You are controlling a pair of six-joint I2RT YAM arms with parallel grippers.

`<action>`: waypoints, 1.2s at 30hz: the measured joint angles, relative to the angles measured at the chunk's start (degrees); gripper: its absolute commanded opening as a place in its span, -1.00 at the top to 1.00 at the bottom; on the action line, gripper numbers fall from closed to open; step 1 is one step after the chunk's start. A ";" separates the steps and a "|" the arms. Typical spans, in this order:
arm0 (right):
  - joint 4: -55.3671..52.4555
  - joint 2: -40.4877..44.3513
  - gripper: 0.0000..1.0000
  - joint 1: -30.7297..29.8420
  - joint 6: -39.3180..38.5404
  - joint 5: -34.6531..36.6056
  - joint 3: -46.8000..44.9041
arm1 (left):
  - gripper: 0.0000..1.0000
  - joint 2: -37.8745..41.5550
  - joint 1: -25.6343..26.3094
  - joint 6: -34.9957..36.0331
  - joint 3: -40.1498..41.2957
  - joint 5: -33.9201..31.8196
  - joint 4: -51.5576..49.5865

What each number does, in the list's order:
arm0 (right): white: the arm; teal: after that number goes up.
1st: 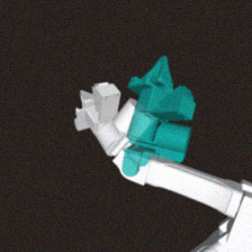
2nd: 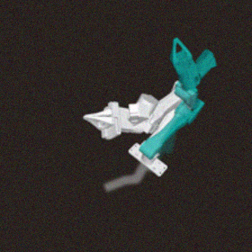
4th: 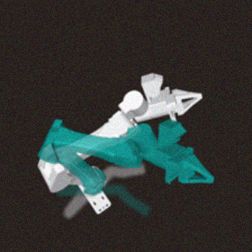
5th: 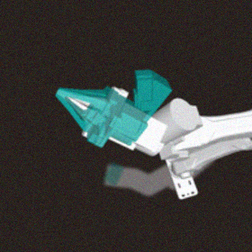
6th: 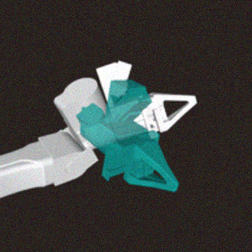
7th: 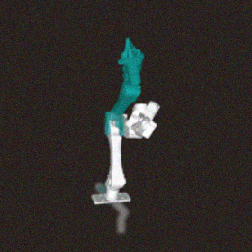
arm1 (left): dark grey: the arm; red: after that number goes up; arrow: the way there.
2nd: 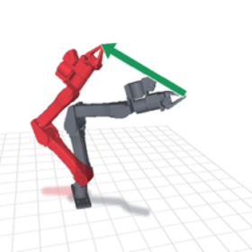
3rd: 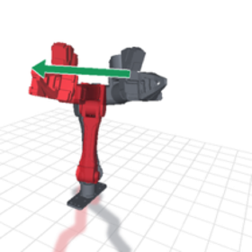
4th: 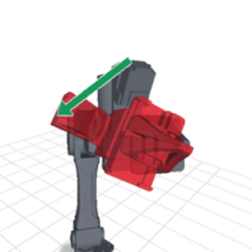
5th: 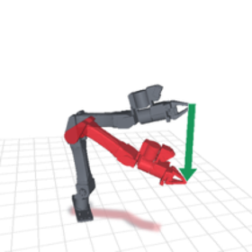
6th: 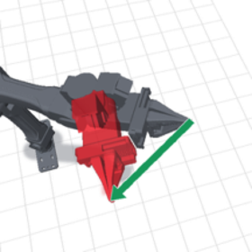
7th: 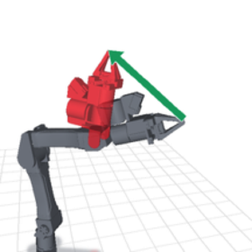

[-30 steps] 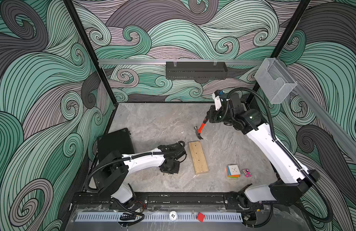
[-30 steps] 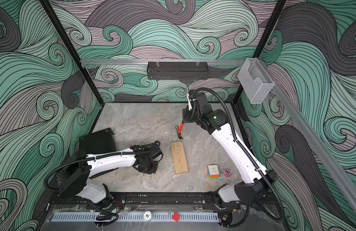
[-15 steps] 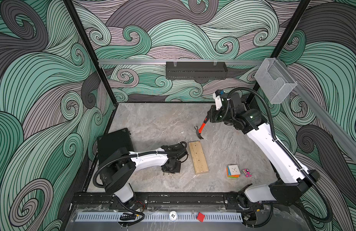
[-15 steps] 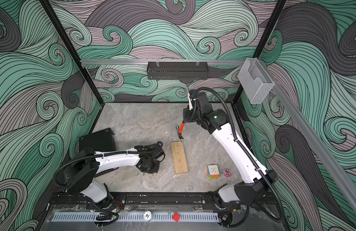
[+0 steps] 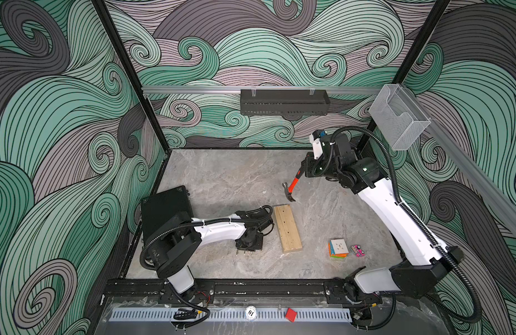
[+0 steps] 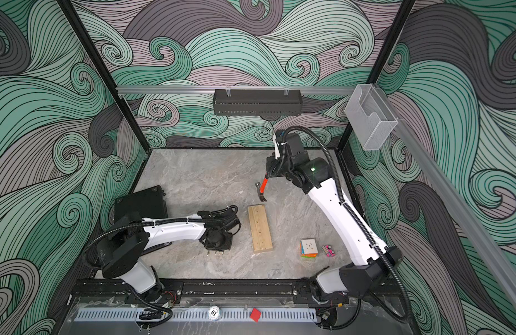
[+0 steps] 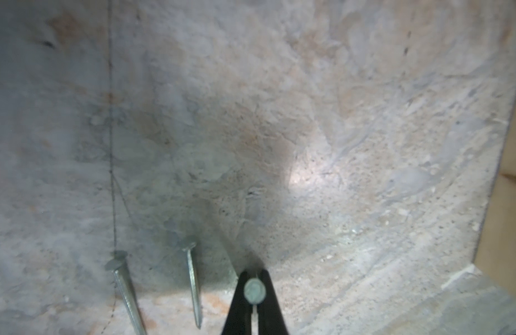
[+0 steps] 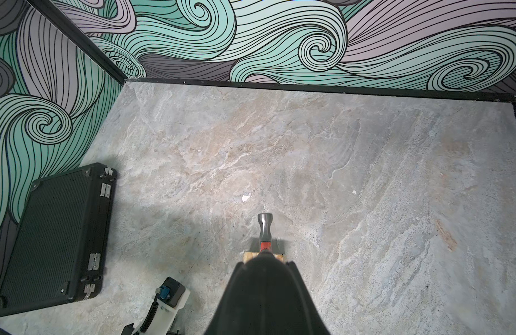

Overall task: Use a claw hammer to pull out a nail
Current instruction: Place the nail at the center of the board.

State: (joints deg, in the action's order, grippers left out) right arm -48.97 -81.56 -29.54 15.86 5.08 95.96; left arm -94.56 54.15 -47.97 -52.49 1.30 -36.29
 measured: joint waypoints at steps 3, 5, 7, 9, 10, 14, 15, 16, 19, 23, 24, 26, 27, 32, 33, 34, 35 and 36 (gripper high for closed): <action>0.00 0.00 0.86 0.04 0.00 -0.26 0.00 | 1.00 -0.26 0.00 -0.37 -0.28 0.02 -0.02; 0.00 0.00 0.86 0.04 0.02 -0.46 0.00 | 1.00 -0.35 0.00 -0.52 -0.35 0.02 -0.04; 0.00 0.00 0.86 0.17 0.02 -0.66 -0.02 | 1.00 -0.48 0.00 -0.66 -0.55 0.02 -0.11; 0.07 0.00 0.86 0.24 0.02 -0.68 -0.13 | 1.00 -0.61 0.00 -0.72 -0.68 0.07 -0.02; 0.17 0.00 0.86 0.26 0.02 -0.70 -0.26 | 1.00 -0.61 0.00 -0.74 -0.68 0.09 -0.04; 0.39 0.00 0.86 0.37 0.02 -0.94 -1.03 | 1.00 -1.31 0.00 -0.79 -1.44 0.35 -0.26; 0.35 0.00 0.86 0.39 0.02 -1.01 -1.09 | 1.00 -1.64 0.00 -0.81 -1.81 0.44 -0.37; 0.35 0.00 0.86 0.42 0.02 -1.03 -1.09 | 0.99 -1.86 0.00 -0.90 -2.03 0.50 -0.35; 0.48 0.00 0.86 0.52 0.02 -1.07 -1.11 | 0.98 -2.01 0.00 -1.20 -2.21 0.61 -0.31; 1.22 0.13 0.86 0.57 0.11 -1.09 -1.88 | 0.95 -2.12 0.00 -1.46 -2.36 0.63 -0.42; 1.22 0.15 0.86 0.59 0.22 -1.14 -1.97 | 0.93 -2.16 0.00 -1.53 -2.38 0.63 -0.46; 1.25 0.15 0.86 0.59 0.33 -1.20 -2.03 | 0.86 -2.34 0.00 -1.60 -2.58 0.70 -0.55; 1.29 0.17 0.86 0.59 0.44 -1.22 -2.05 | 0.84 -2.38 0.00 -1.62 -2.62 0.70 -0.52; 1.81 0.22 0.86 0.63 0.85 -1.51 -2.05 | 0.75 -2.49 0.00 -1.75 -2.78 0.76 -0.44; 1.90 0.22 0.86 0.63 0.87 -1.57 -2.05 | 0.72 -2.49 0.00 -1.77 -2.78 0.83 -0.42; 2.01 0.22 0.86 0.63 0.90 -1.66 -2.05 | 0.69 -2.49 0.00 -1.77 -2.80 0.87 -0.42; 2.10 0.20 0.86 0.63 0.92 -1.79 -2.05 | 0.67 -2.49 0.00 -1.79 -2.80 0.96 -0.35; 2.16 0.22 0.86 0.63 0.92 -1.92 -2.05 | 0.66 -2.49 0.00 -1.81 -2.80 1.03 -0.31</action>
State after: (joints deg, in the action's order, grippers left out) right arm -46.81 -81.34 -28.91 16.78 3.16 93.91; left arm -97.06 54.15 -49.78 -55.29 2.33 -36.60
